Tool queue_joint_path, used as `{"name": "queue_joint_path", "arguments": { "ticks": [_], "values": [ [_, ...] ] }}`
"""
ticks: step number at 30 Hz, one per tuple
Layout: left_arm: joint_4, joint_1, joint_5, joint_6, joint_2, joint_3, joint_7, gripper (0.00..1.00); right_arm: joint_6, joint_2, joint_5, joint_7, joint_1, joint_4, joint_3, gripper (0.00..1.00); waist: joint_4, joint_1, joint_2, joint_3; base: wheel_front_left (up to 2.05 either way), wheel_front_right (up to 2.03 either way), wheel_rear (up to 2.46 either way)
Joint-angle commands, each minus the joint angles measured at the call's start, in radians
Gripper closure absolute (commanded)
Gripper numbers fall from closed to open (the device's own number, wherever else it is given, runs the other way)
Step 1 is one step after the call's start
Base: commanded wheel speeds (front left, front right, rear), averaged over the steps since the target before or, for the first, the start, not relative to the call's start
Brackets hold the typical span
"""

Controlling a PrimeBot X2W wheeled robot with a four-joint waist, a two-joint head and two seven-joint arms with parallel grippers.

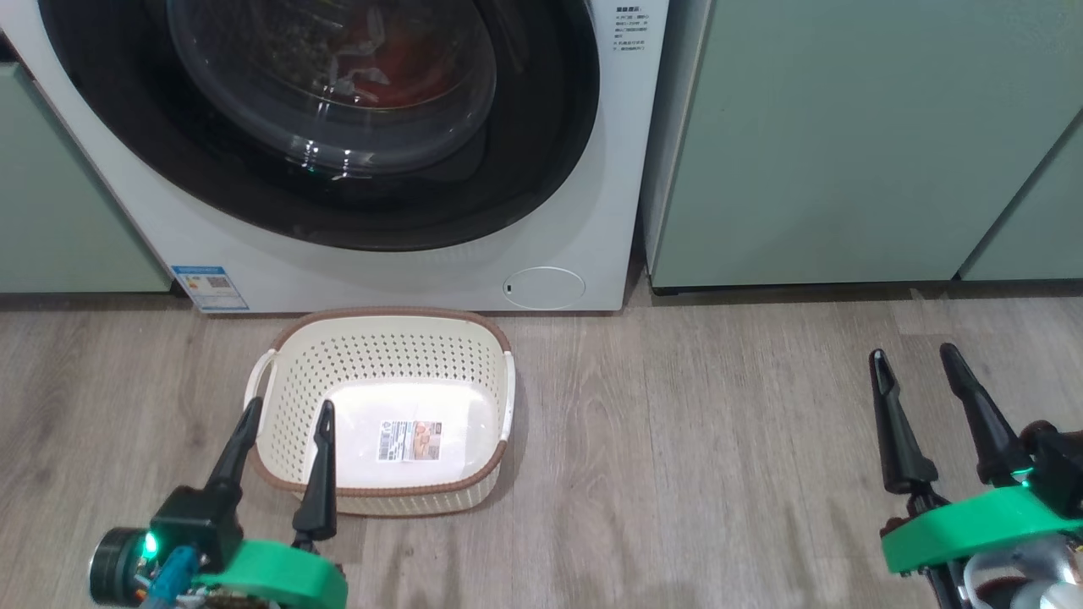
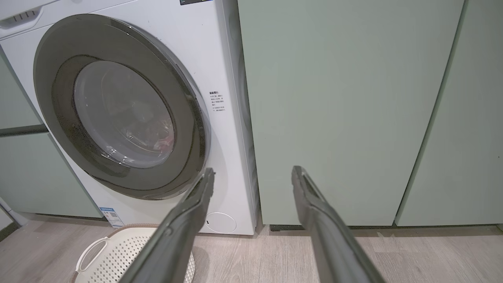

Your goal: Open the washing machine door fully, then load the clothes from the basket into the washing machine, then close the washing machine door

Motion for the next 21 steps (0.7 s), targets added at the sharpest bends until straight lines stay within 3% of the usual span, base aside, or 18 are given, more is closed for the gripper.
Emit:
{"name": "queue_joint_path", "arguments": {
  "ticks": [1, 12, 13, 21],
  "values": [
    [-0.037, -0.042, -0.005, 0.004, 0.015, 0.031, 0.003, 0.00, 0.000, -0.007, 0.004, -0.002, -0.026, -0.039, 0.021, 0.00, 0.000, 0.0001, 0.0000, 0.000, 0.00, 0.00, 0.00],
    [-0.031, -0.050, -0.012, 0.009, 0.019, 0.024, 0.004, 0.00, 0.000, -0.007, 0.005, -0.006, -0.032, -0.037, 0.022, 0.00, 0.000, 0.0001, 0.0000, 0.000, 0.00, 0.00, 0.00],
    [0.001, -0.001, -0.005, 0.001, 0.005, -0.005, 0.000, 1.00, 0.000, 0.000, 0.000, 0.000, 0.000, 0.000, 0.000, 1.00, 0.000, 0.0001, 0.0000, 0.000, 0.00, 0.00, 0.00],
    [0.045, -0.002, -0.087, -0.008, -0.003, -0.001, 0.011, 1.00, 0.000, -0.003, 0.078, 0.002, -0.008, 0.056, 0.008, 1.00, 0.002, 0.0001, 0.0000, -0.001, 0.00, 0.00, 0.00]
  ]
}}
